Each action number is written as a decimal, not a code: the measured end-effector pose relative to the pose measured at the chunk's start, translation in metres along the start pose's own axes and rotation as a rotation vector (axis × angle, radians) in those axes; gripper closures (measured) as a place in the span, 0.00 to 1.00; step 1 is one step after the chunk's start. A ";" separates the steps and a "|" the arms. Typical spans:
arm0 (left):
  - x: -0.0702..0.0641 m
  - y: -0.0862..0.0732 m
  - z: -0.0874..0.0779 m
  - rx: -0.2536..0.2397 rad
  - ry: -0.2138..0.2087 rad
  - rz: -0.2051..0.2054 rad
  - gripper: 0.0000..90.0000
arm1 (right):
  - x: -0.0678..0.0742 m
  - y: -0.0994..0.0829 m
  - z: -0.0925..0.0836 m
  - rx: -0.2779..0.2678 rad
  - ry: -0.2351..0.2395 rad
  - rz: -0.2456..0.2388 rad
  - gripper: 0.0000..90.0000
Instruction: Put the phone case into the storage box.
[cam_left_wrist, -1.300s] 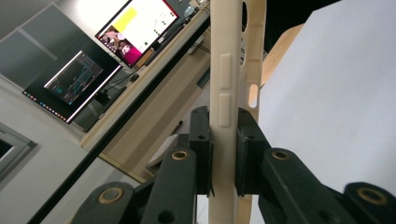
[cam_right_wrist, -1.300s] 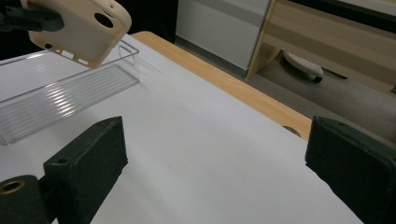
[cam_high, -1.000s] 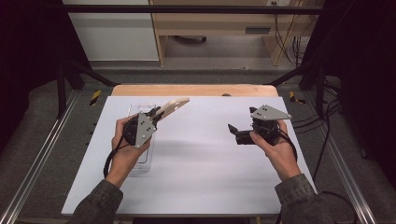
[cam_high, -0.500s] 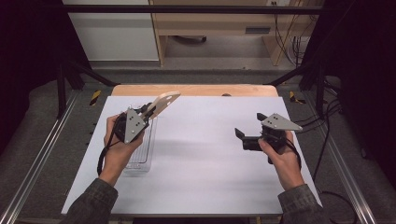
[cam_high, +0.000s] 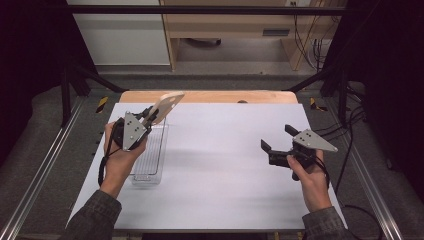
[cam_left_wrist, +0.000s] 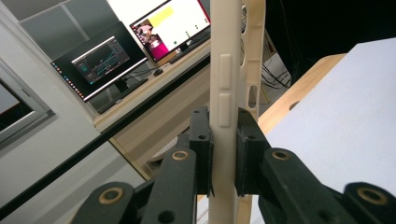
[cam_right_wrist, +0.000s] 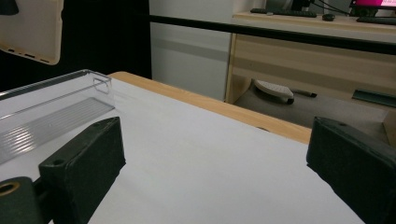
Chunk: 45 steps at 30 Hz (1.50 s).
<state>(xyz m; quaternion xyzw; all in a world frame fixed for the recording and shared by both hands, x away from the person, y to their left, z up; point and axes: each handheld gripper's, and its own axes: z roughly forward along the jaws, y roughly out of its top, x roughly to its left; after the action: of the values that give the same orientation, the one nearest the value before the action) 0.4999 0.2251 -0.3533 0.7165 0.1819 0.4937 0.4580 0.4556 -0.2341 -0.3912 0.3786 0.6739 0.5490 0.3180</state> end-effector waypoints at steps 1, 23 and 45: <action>0.001 0.000 0.000 -0.001 0.002 -0.005 0.88 | 0.000 -0.002 -0.001 0.001 0.001 0.006 0.05; 0.015 -0.003 -0.003 -0.033 0.022 -0.094 0.88 | -0.001 -0.041 -0.022 0.002 -0.029 0.037 0.03; 0.031 -0.008 -0.004 -0.045 0.037 -0.164 0.88 | 0.005 -0.068 -0.028 -0.004 -0.041 0.055 0.03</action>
<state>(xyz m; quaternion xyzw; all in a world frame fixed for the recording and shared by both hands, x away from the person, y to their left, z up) 0.5117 0.2534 -0.3424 0.6794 0.2371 0.4719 0.5094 0.4182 -0.2517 -0.4525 0.4077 0.6555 0.5511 0.3170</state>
